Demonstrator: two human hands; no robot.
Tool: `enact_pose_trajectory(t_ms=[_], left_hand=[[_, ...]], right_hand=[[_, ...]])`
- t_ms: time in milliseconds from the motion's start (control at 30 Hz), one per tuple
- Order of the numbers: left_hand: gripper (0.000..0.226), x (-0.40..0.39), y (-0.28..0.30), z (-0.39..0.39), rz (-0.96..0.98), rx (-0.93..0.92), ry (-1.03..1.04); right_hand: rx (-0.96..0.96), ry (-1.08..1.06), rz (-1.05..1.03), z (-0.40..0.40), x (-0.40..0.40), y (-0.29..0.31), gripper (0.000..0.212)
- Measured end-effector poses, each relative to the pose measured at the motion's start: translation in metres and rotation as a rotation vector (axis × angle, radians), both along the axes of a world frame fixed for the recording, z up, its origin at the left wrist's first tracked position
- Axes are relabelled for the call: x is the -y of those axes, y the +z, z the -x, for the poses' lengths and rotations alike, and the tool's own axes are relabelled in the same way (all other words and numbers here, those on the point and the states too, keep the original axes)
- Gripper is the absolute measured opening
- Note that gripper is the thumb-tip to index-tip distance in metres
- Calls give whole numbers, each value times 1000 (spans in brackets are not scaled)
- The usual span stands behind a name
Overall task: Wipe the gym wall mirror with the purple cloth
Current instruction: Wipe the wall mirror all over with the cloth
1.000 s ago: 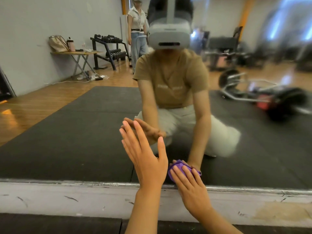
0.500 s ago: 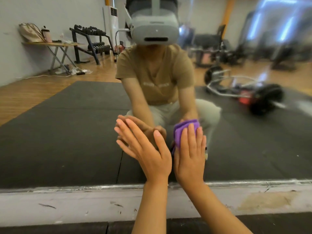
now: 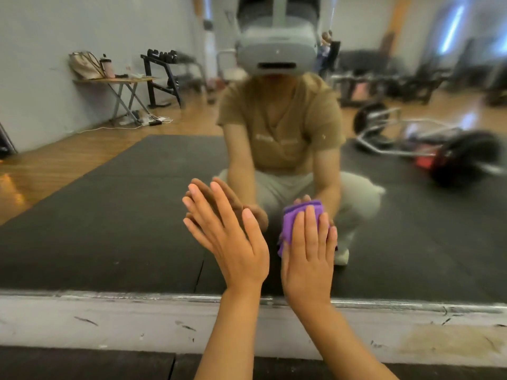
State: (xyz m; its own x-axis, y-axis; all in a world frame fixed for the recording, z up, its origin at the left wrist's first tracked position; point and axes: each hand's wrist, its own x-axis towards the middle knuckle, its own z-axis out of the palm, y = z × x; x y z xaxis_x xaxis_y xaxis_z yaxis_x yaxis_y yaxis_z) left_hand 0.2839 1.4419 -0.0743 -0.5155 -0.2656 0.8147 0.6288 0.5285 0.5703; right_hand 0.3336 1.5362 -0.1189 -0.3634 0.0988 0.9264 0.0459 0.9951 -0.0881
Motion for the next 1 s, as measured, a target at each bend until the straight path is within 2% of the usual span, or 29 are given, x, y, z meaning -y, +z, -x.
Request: enact_pose_trajectory(t_ms=[100,167,267,400,500,633,767,867,1000], left_hand=[[61,-1,1,-3,-19,19,-15],[61,-2,4,-5,-43,30,-23],[61,-6,7,-5,-89,42,-26],[61,-9,8,-5,-102,41,-16],[62,-10,8,-5,-111,50,-19],[62,-11,7,-4,-112,49,-19],[61,-10,6,-1,-90,25,-13],[61,-9,3,0,-59,12,2],[60,-12,5,1,-79,5,40]], right_hand=[[-96,7,100,4,-2,68,56],[-149,7,123,6,-7,73,54],[-155,-2,163,8,1,20,53],[118,-2,64,-13,9,-99,55],[204,-66,64,-18,9,-127,55],[121,-22,99,-11,14,-87,56],[-29,0,158,-1,11,2,58],[-59,36,180,-3,4,66,59],[-144,65,132,-3,-10,121,58]])
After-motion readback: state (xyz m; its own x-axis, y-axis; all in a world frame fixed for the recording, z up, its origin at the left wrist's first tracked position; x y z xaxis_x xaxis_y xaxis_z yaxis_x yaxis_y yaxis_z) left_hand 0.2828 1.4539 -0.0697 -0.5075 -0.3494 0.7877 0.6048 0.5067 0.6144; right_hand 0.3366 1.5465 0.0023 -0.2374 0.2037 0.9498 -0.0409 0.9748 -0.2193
